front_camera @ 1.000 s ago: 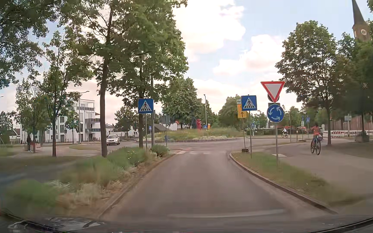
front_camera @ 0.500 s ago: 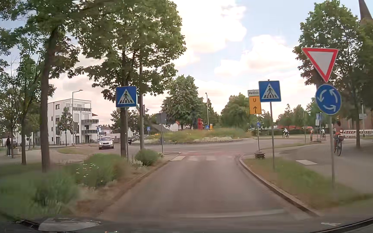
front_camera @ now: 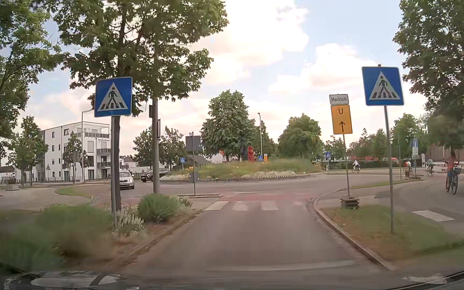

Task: Follow the waypoints while adhering to traffic rules and regulations

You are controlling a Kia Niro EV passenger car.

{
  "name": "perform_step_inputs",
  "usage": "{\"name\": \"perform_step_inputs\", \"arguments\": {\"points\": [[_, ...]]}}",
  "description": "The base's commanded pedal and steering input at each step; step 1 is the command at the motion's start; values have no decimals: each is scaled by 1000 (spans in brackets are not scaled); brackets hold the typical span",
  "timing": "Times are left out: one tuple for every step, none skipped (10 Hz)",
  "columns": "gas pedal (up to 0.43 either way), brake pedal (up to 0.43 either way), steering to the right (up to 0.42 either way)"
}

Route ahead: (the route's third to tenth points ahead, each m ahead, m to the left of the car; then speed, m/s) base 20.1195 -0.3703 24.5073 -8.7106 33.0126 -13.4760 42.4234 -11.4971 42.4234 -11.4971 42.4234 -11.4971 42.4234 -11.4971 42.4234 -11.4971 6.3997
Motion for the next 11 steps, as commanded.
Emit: {"name": "perform_step_inputs", "arguments": {"points": [[0,61,-11],[0,49,-8],[0,55,1],[0,55,2],[0,55,1],[0,43,3],[0,49,7],[0,55,13],[0,79,20],[0,98,21],[0,116,22]]}}
